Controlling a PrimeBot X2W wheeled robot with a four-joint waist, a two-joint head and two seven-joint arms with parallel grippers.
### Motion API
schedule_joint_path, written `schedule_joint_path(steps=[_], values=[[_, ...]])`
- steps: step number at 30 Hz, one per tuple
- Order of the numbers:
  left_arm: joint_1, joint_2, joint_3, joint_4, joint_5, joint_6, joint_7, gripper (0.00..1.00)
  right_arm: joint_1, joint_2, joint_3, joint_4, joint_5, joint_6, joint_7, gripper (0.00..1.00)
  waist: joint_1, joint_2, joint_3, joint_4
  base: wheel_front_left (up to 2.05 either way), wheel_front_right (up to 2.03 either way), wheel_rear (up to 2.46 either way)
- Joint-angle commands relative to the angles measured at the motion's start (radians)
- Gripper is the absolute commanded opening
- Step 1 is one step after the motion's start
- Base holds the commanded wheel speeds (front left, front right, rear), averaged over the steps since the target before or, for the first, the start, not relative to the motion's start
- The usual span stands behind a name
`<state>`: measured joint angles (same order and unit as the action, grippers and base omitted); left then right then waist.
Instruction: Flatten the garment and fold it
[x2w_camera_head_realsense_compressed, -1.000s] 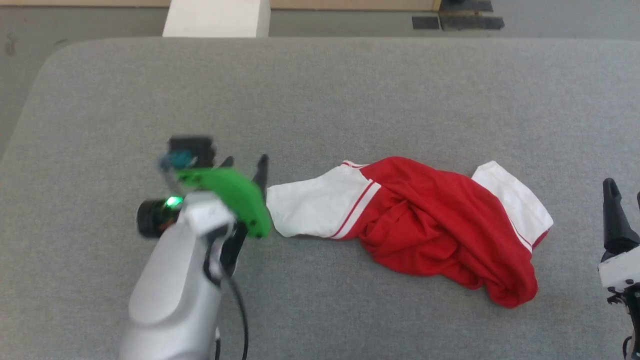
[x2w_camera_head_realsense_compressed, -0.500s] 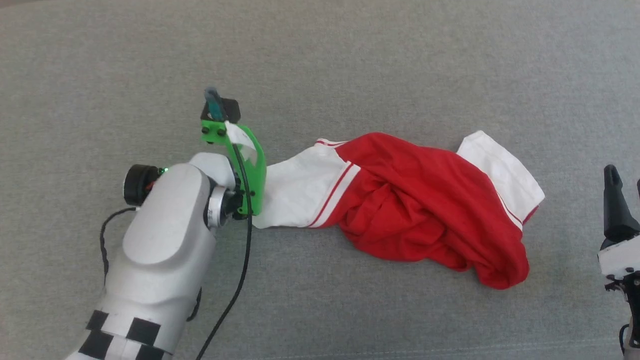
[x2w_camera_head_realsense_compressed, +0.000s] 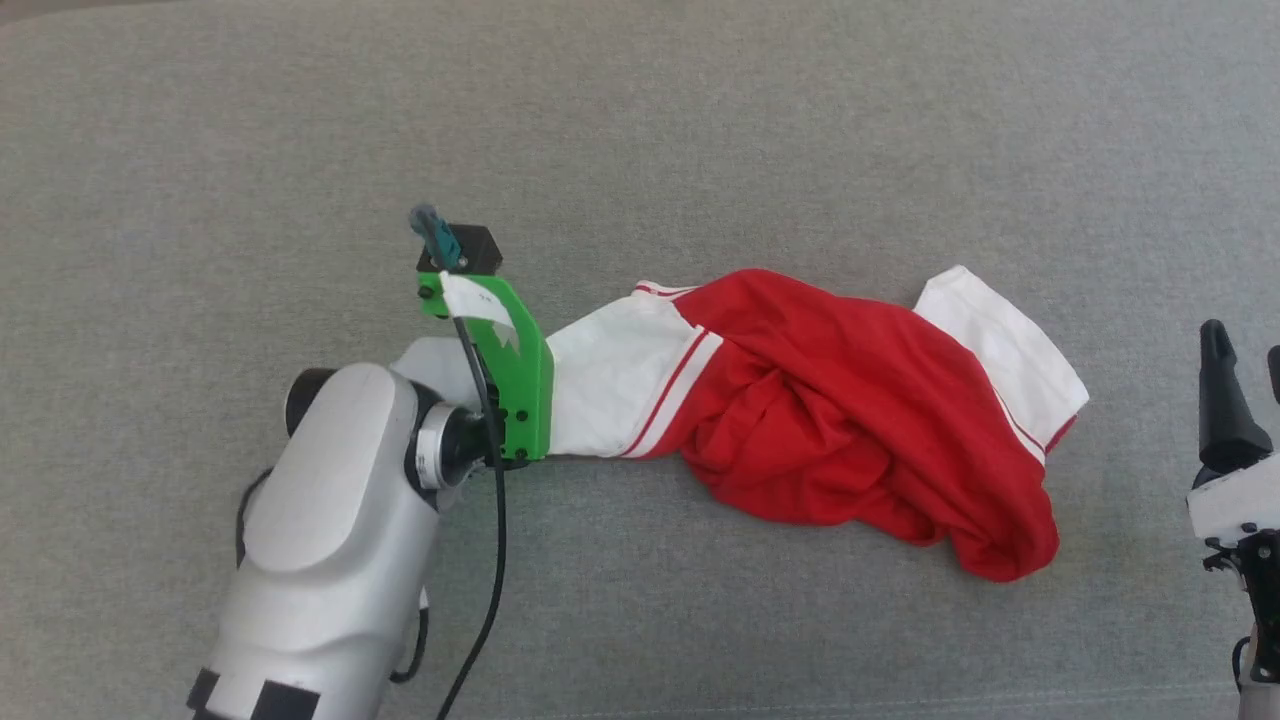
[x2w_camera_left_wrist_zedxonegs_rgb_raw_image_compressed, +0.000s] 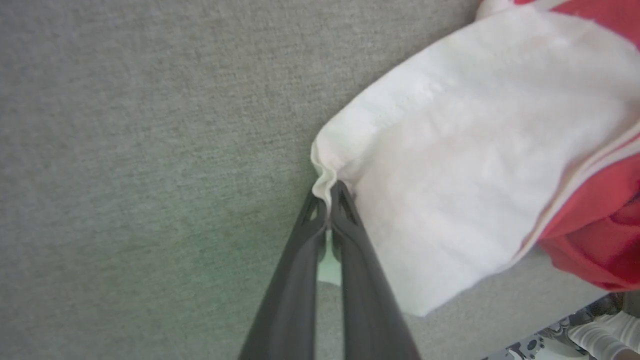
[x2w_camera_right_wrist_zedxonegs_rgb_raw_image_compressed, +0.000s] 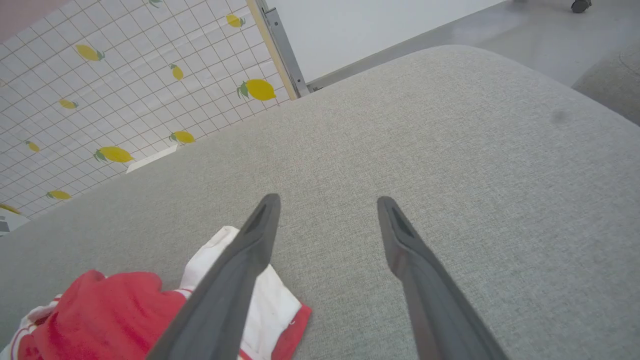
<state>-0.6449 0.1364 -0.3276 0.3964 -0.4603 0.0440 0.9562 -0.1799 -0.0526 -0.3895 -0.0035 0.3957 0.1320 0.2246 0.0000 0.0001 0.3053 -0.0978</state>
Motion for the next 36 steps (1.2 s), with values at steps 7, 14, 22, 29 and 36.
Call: schedule_joint_path(steps=[7, 14, 22, 29, 36], values=[[0.066, 0.005, 0.09, -0.132, -0.055, 0.022, -0.119, 0.0, -0.068, -0.087, 0.073, 0.008, -0.053, -0.001, 0.108, 1.0, 0.0, -0.0001, -0.054, 0.049, 0.0, 0.0, 0.0], [0.146, 0.002, 0.143, -0.265, -0.09, 0.05, -0.182, 0.0, -0.185, -0.274, 0.305, 0.075, -0.1, -0.001, 0.381, 1.0, 0.0, -0.0001, -0.018, 0.076, 0.0, 0.0, 0.0], [0.203, -0.008, 0.143, -0.365, -0.093, 0.069, -0.205, 0.0, -0.368, -0.418, 0.573, 0.148, -0.113, -0.001, 0.586, 1.0, 0.0, -0.0001, 0.076, 0.109, 0.0, 0.0, 0.0], [0.213, -0.019, 0.128, -0.413, -0.091, 0.076, -0.219, 0.0, -0.473, -0.474, 0.761, 0.227, -0.122, -0.001, 0.639, 1.0, 0.0, -0.0001, 0.15, 0.14, 0.0, 0.0, 0.0], [0.21, -0.027, 0.121, -0.421, -0.091, 0.078, -0.241, 0.0, -0.501, -0.508, 0.896, 0.279, -0.044, -0.001, 0.72, 1.0, 0.0, -0.0001, 0.172, 0.152, 0.0, 0.0, 0.0]])
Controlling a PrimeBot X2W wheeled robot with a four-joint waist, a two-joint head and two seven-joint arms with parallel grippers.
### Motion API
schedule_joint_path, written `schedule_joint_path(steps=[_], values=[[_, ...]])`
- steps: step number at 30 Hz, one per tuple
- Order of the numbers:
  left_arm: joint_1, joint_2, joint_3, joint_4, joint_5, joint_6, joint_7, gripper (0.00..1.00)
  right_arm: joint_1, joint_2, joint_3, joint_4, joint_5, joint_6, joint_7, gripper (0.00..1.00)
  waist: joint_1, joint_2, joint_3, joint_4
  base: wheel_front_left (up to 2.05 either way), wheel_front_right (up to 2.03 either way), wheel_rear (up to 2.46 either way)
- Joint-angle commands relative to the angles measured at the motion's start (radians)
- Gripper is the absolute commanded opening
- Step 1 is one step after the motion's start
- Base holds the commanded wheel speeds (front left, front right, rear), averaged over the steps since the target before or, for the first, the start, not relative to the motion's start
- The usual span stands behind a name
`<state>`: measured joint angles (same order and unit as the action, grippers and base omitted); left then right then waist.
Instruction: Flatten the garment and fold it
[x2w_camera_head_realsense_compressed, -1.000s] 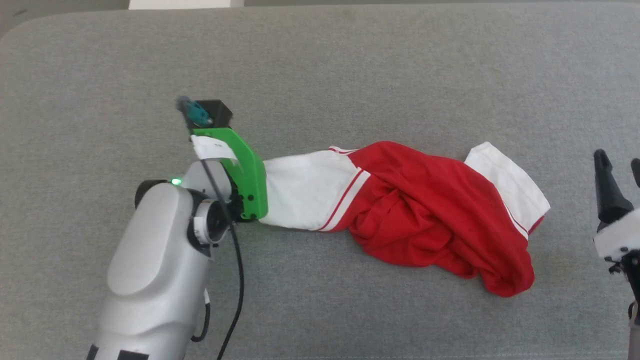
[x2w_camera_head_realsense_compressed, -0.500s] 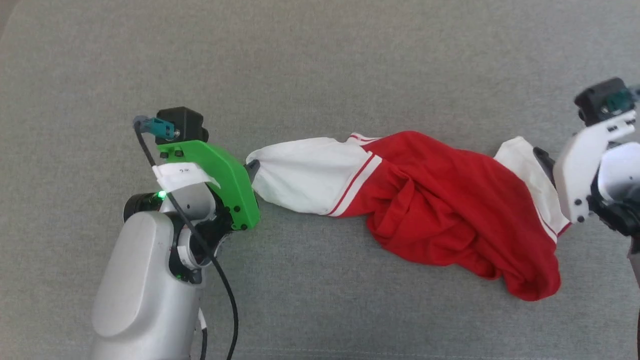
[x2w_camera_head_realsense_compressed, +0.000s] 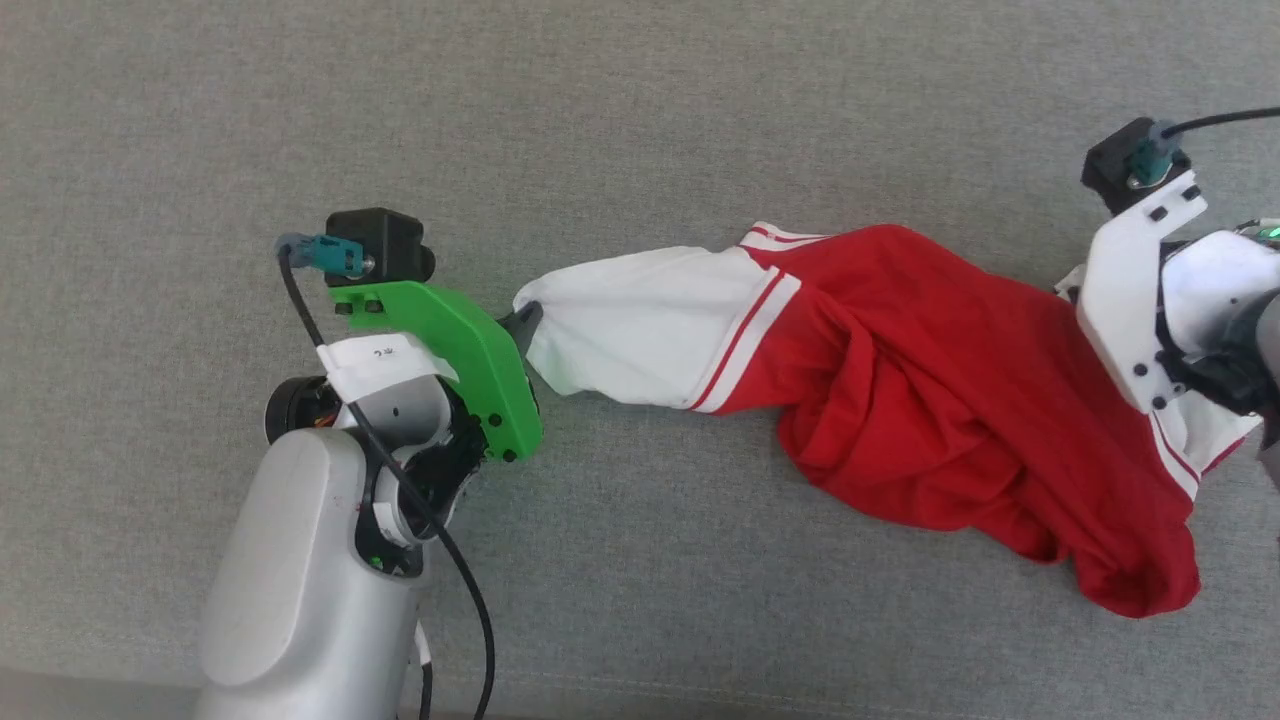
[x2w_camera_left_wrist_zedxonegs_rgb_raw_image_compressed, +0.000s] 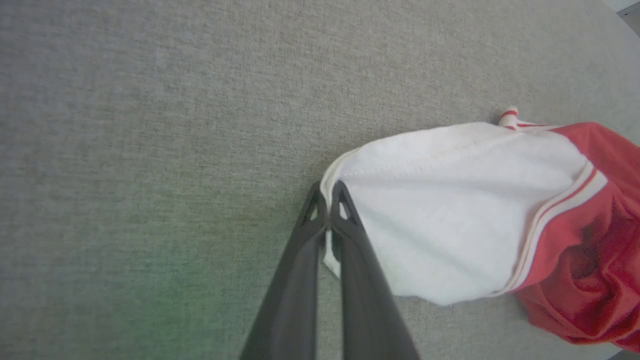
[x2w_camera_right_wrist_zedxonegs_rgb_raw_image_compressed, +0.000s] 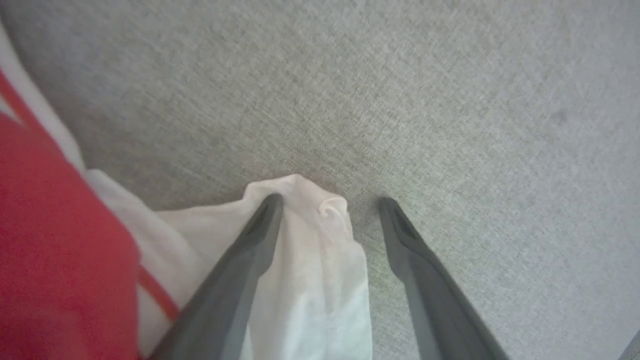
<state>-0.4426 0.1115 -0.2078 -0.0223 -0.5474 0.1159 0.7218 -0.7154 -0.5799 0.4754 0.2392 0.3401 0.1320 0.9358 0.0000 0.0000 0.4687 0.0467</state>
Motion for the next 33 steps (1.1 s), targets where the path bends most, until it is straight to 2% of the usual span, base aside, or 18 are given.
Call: schedule_joint_path(steps=[1, 2, 3, 4, 12, 15, 17, 27, 30, 33], values=[[0.008, -0.002, 0.002, -0.001, -0.005, 0.005, -0.009, 0.0, 0.033, 0.017, 0.039, 0.041, 0.03, -0.001, 0.019, 1.0, 0.0, 0.0, 0.008, 0.007, 0.0, 0.0, 0.0], [0.008, -0.002, 0.002, 0.0, -0.006, 0.005, -0.011, 0.0, 0.031, 0.014, 0.044, 0.042, 0.039, -0.001, 0.025, 0.42, 0.0, 0.0, 0.007, 0.006, 0.0, 0.0, 0.0], [0.009, -0.002, 0.002, 0.001, -0.006, 0.004, -0.017, 0.0, 0.028, 0.011, 0.049, 0.043, 0.049, -0.001, 0.025, 0.08, 0.0, 0.0, 0.004, 0.003, 0.0, 0.0, 0.0], [0.011, -0.002, 0.003, 0.003, -0.007, 0.004, -0.02, 0.0, 0.026, 0.01, 0.046, 0.047, 0.062, -0.001, 0.024, 0.0, 0.0, 0.0, 0.001, 0.001, 0.0, 0.0, 0.0], [0.0, 0.011, 0.02, 0.019, -0.009, -0.008, -0.062, 0.0, 0.004, 0.041, -0.082, 0.066, 0.079, -0.001, -0.099, 0.0, 0.0, 0.0, -0.064, -0.029, 0.0, 0.0, 0.0], [-0.023, 0.017, 0.032, 0.031, -0.003, -0.013, -0.096, 0.0, -0.005, 0.072, -0.169, 0.071, 0.086, -0.001, -0.165, 0.0, 0.0, 0.0, -0.114, -0.041, 0.0, 0.0, 0.0], [-0.088, 0.02, 0.05, 0.065, -0.007, -0.029, -0.142, 0.0, -0.022, 0.129, -0.315, 0.071, 0.11, -0.001, -0.248, 0.0, 0.0, 0.0, -0.233, -0.06, 0.0, 0.0, 0.0], [-0.226, 0.05, 0.085, 0.093, 0.007, -0.046, -0.211, 0.0, -0.069, 0.148, -0.483, -0.006, 0.176, -0.001, -0.291, 0.0, 0.0, 0.0, -0.374, -0.069, 0.0, 0.0, 0.0], [-0.27, 0.069, 0.098, 0.101, 0.017, -0.048, -0.23, 0.0, -0.086, 0.154, -0.519, -0.043, 0.192, -0.001, -0.298, 0.0, 0.0, 0.0, -0.399, -0.07, 0.0, 0.0, 0.0], [-0.373, 0.106, 0.127, 0.116, 0.046, -0.051, -0.297, 0.0, -0.136, 0.187, -0.602, -0.114, 0.204, -0.001, -0.317, 0.0, 0.0, 0.0, -0.432, -0.073, 0.0, 0.0, 0.0]])
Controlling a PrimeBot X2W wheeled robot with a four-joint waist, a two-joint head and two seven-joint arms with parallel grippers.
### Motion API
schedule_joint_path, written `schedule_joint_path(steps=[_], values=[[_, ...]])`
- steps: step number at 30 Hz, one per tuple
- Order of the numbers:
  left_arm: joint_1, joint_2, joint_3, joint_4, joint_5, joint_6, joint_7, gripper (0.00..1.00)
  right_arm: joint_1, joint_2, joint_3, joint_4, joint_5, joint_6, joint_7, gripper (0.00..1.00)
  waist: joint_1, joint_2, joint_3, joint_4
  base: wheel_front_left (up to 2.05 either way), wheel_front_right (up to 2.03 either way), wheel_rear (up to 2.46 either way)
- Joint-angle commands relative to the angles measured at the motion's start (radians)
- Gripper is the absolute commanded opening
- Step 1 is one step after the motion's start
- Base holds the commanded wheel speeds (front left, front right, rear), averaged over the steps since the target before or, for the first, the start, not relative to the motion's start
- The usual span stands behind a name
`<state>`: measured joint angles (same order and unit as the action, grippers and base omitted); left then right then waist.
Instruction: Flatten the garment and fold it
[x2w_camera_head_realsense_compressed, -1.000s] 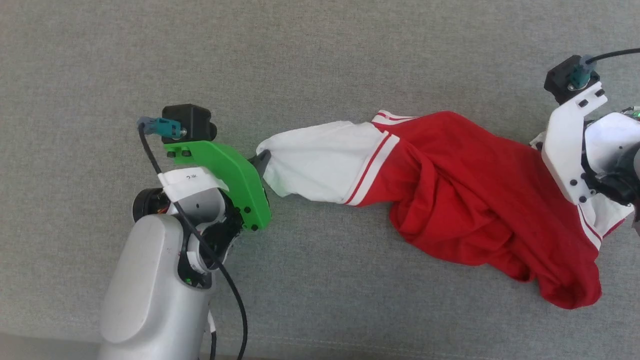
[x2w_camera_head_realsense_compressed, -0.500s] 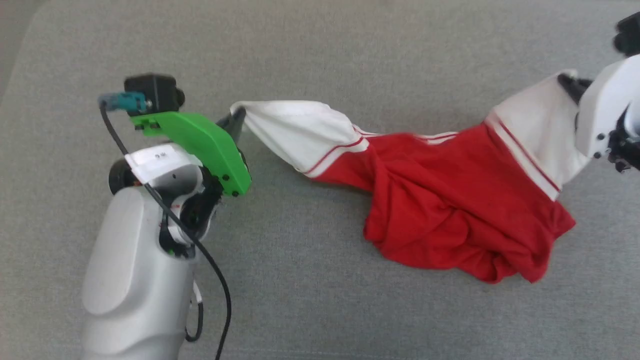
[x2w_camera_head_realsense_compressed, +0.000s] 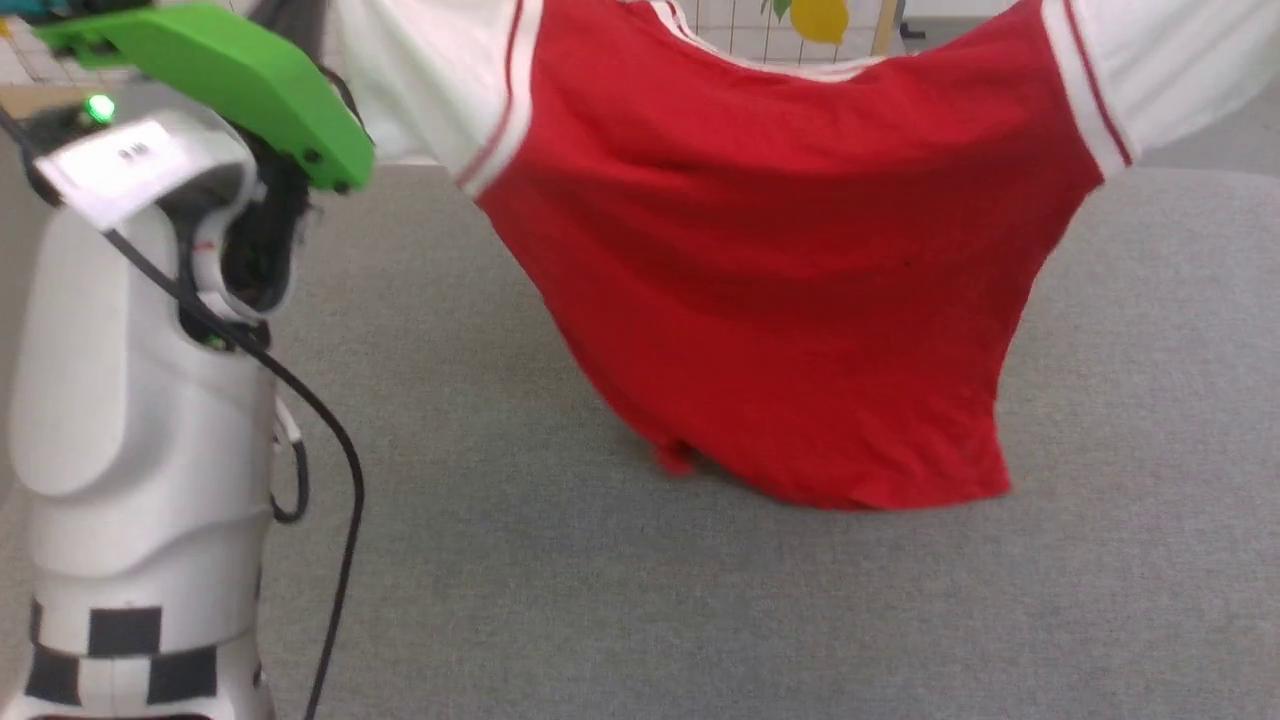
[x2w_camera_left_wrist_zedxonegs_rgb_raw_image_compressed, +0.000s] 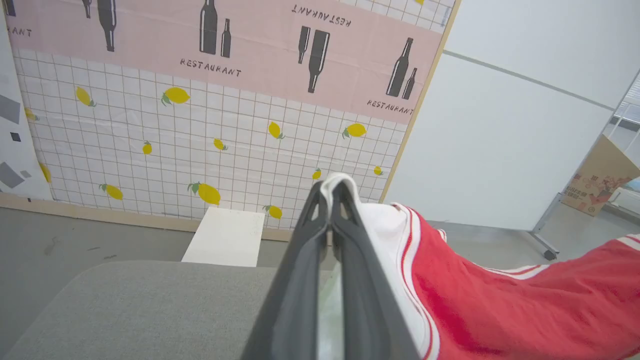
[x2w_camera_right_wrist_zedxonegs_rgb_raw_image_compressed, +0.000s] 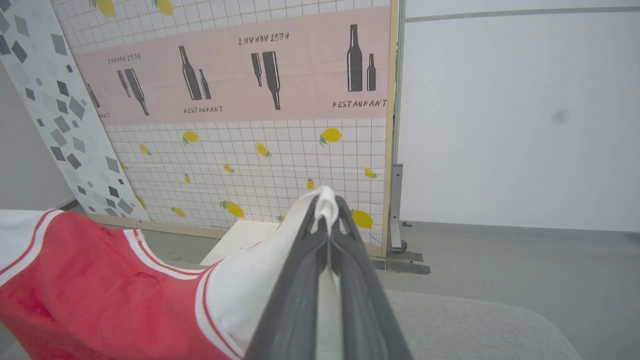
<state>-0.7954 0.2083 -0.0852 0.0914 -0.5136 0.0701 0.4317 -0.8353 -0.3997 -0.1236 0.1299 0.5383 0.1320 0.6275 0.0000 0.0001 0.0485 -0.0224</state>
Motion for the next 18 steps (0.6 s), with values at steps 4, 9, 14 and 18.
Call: schedule_joint_path(steps=[4, 9, 14, 18], values=[[-0.075, 0.024, 0.013, 0.014, 0.026, -0.007, -0.038, 0.0, -0.041, 0.03, -0.04, -0.027, 0.001, -0.001, -0.016, 0.0, 0.0, -0.0001, -0.025, -0.006, 0.0, 0.0, 0.0], [-0.126, 0.034, 0.015, 0.039, 0.029, -0.012, -0.052, 0.0, -0.064, 0.05, -0.068, -0.033, -0.016, -0.001, -0.018, 0.0, 0.0, -0.0001, -0.036, -0.009, 0.0, 0.0, 0.0], [-0.166, 0.054, 0.008, 0.08, 0.044, -0.014, -0.047, 0.0, -0.096, 0.068, -0.072, -0.026, -0.038, -0.001, -0.009, 0.0, 0.0, -0.0001, -0.015, -0.016, 0.0, 0.0, 0.0], [-0.228, 0.073, -0.013, 0.116, 0.069, -0.016, -0.029, 0.0, -0.157, 0.075, -0.057, -0.009, -0.058, -0.001, 0.007, 0.0, 0.0, -0.0001, 0.056, -0.024, 0.0, 0.0, 0.0]])
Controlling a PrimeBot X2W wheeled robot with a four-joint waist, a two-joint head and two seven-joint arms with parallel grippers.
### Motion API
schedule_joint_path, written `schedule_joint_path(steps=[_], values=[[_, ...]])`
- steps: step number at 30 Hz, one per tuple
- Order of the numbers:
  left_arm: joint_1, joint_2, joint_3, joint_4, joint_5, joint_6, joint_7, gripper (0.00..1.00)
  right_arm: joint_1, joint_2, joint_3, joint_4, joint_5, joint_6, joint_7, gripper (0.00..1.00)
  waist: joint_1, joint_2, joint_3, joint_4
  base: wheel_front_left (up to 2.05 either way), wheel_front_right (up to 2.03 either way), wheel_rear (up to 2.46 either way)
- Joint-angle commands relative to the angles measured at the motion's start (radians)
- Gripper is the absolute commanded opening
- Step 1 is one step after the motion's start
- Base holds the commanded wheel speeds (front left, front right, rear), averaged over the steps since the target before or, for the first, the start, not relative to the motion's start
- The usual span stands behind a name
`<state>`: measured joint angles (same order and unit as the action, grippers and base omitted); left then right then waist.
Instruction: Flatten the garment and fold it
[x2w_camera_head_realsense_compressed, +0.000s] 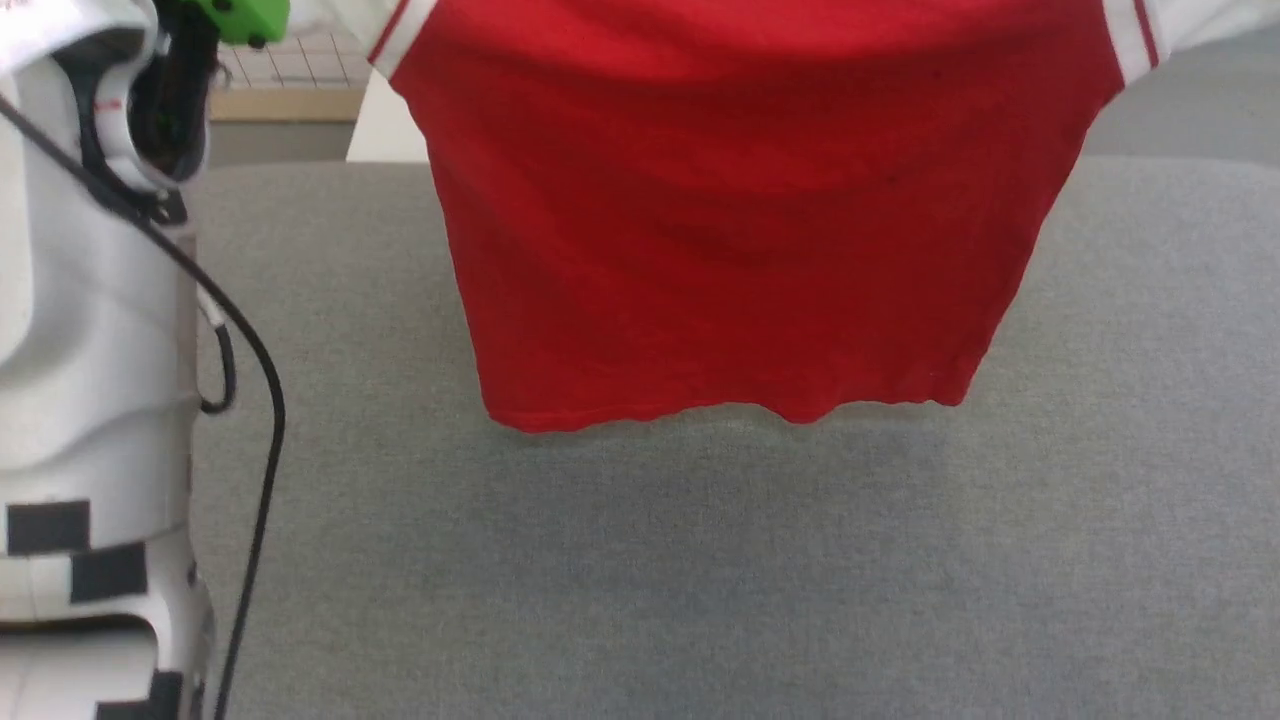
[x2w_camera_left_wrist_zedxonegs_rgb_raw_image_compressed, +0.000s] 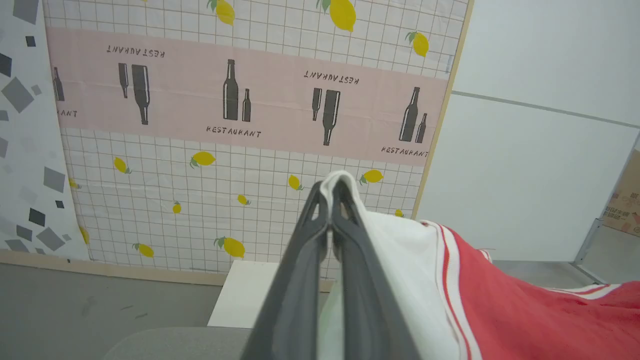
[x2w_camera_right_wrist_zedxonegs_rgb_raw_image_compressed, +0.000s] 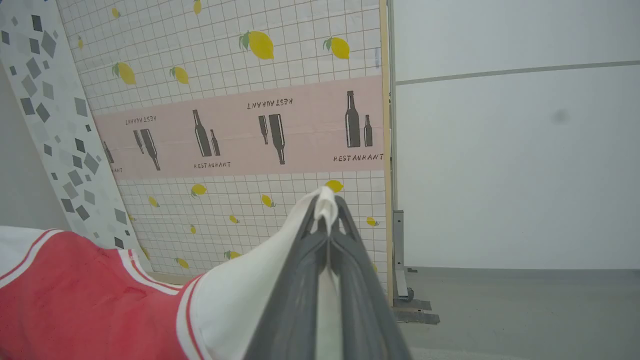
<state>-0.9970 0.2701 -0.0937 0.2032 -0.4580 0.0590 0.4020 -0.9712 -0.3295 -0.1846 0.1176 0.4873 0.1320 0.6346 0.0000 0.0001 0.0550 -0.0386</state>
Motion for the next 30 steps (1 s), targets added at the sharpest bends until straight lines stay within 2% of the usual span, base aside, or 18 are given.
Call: schedule_joint_path(steps=[1, 9, 14, 21, 30], values=[[-0.049, 0.02, -0.012, 0.011, 0.026, -0.006, 0.005, 0.0, -0.04, 0.004, 0.014, 0.006, -0.015, -0.001, 0.003, 0.0, 0.0, -0.0001, 0.074, -0.011, 0.0, 0.0, 0.0], [-0.314, 0.056, -0.068, 0.113, 0.126, -0.01, -0.011, 0.0, -0.289, -0.004, 0.104, 0.113, -0.096, -0.001, -0.033, 0.0, 0.0, -0.0001, 0.315, -0.038, 0.0, 0.0, 0.0], [-0.487, 0.065, -0.088, 0.188, 0.179, -0.003, -0.066, 0.0, -0.506, 0.015, 0.123, 0.248, -0.149, -0.001, -0.108, 0.0, 0.0, -0.0001, 0.447, -0.045, 0.0, 0.0, 0.0], [-0.664, 0.071, -0.091, 0.278, 0.223, 0.014, -0.186, 0.0, -0.723, 0.042, 0.152, 0.355, -0.221, -0.001, -0.223, 0.0, 0.0, -0.0001, 0.566, -0.049, 0.0, 0.0, 0.0], [-0.756, 0.061, -0.092, 0.38, 0.222, 0.015, -0.283, 0.0, -0.855, 0.009, 0.172, 0.49, -0.241, -0.001, -0.324, 0.0, 0.0, -0.0001, 0.666, -0.029, 0.0, 0.0, 0.0]])
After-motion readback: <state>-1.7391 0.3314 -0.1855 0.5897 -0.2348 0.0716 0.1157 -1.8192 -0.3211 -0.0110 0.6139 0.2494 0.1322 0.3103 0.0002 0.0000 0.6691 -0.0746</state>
